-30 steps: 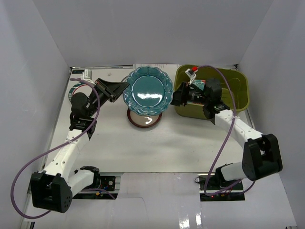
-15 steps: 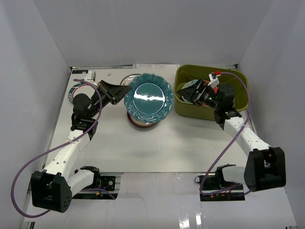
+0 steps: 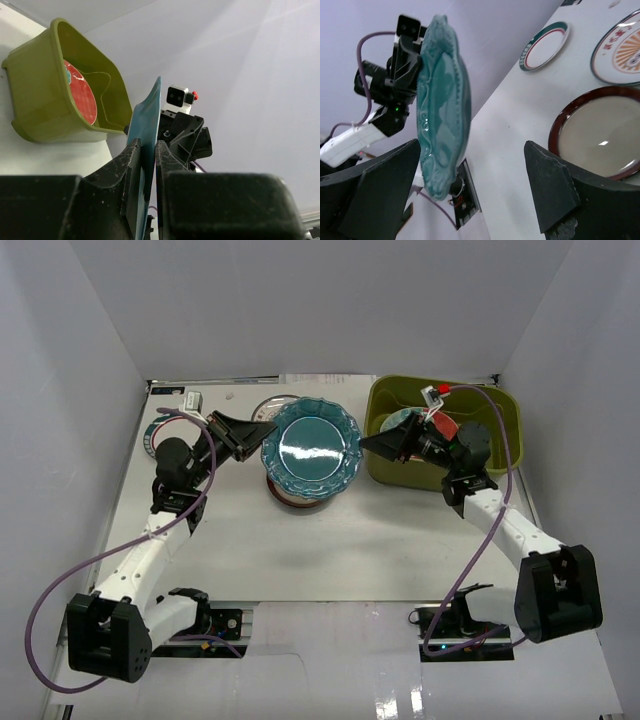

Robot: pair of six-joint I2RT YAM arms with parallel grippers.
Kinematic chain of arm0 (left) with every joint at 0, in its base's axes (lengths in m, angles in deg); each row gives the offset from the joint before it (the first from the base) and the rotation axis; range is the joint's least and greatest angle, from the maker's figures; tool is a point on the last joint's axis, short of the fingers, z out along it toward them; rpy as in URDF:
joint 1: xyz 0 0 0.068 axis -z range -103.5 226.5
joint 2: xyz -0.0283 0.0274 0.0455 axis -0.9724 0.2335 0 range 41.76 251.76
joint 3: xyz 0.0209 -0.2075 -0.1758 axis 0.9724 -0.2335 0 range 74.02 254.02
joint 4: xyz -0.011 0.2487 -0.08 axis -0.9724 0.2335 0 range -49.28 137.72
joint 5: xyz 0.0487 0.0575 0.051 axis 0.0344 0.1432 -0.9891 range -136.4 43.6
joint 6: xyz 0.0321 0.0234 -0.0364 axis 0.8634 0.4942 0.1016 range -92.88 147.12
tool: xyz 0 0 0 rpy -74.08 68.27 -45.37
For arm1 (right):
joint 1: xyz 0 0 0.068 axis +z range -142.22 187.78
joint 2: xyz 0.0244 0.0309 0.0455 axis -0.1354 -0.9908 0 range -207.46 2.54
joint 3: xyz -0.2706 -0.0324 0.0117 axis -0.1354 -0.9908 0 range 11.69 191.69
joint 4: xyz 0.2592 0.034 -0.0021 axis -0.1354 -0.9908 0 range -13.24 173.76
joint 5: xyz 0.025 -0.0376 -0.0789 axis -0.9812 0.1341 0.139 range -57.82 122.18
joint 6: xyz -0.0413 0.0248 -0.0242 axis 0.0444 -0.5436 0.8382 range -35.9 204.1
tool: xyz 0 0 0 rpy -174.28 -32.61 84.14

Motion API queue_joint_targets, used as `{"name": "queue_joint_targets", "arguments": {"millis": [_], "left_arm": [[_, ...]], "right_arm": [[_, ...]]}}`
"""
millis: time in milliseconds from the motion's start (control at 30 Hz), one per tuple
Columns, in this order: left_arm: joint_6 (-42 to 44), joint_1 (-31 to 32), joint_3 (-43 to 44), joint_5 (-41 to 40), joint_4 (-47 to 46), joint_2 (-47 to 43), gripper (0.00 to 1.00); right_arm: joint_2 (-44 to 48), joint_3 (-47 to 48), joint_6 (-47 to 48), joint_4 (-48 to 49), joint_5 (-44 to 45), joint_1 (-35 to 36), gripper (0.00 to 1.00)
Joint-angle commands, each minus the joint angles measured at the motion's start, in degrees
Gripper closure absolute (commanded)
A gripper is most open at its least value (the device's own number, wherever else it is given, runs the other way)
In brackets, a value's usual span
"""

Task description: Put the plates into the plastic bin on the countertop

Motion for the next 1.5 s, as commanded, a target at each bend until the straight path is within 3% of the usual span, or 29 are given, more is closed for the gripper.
{"name": "queue_joint_targets", "arguments": {"millis": [0, 167, 233, 267, 333, 367, 400, 467, 500, 600, 633, 767, 867, 967, 1000, 1200, 1467], "left_arm": [[-3.35, 0.29, 0.52, -0.87, -6.98, -0.81, 1.0], [-2.91, 0.29, -0.45, -0.09, -7.24, 0.42, 1.0], [-2.92, 0.29, -0.71, 0.96, -7.16, 1.03, 1.0], [-2.74, 0.29, -0.63, 1.41, -6.72, 1.21, 1.0], [-0.64, 0.29, -0.28, 1.68, -2.27, 1.21, 1.0], [0.41, 0.29, -0.27, 1.5, -0.93, 0.95, 1.0], [1.47, 0.29, -0.27, 1.33, 0.39, 0.69, 1.0], [5.42, 0.29, 0.16, 0.8, 5.4, 0.07, 0.92], [6.91, 0.29, 0.86, 0.71, 7.15, -0.11, 0.77], [14.73, 0.29, 3.23, -0.17, 14.88, -0.2, 0.52], [17.19, 0.29, 3.94, -0.69, 19.78, -0.11, 0.36], [28.79, 0.29, 4.91, -6.83, 29.31, -0.11, 0.16], [30.92, 0.29, 2.81, -13.78, 34.15, 0.5, 0.04], [32.68, 0.29, 0.26, -16.43, 34.59, 3.05, 0.02], [32.33, 0.29, -0.18, -16.52, 34.59, 4.71, 0.02], [31.11, 0.29, -2.12, -19.5, 33.72, 7.54, 0.02], [26.53, 0.55, -4.85, -23.02, 29.94, 14.54, 0.06]], "right_arm": [[-2.31, 2.06, -0.39, 5.39, -4.07, 2.22, 0.1], [-4.96, 4.26, -0.22, 5.66, -3.2, 6.17, 0.06], [-5.75, 5.14, -0.22, 5.65, -1.8, 7.05, 0.28], [-5.93, 5.31, -0.39, 5.57, -1.18, 7.23, 0.52], [-6.1, 5.49, -0.92, 5.31, 0.49, 7.23, 0.69], [-6.1, 5.75, -0.92, 5.13, 0.76, 7.23, 0.85], [-6.1, 5.93, -0.92, 4.17, 1.11, 7.23, 0.91], [-5.49, 6.37, -0.92, 3.46, 2.6, 7.06, 0.92], [-5.23, 6.46, -0.92, 2.94, 2.96, 6.97, 0.92], [-4.18, 7.51, -2.32, 2.58, 3.93, 5.05, 0.92], [-3.91, 7.86, -3.02, 2.58, 4.01, 2.69, 0.92], [-3.64, 11.54, -7.06, 1.79, 3.31, -5.4, 0.92], [-5.91, 14.27, -9.0, 0.83, 1.91, -12.35, 0.92], [-7.68, 17.52, -5.6, -4.78, 4.18, -19.21, 0.92], [-8.73, 19.36, -1.32, -10.89, 5.23, -21.31, 0.92], [-9.18, 24.82, 16.28, -31.05, 16.99, -25.01, 0.92], [-14.79, 27.46, 25.61, -41.01, 24.75, -25.99, 0.92]]}}
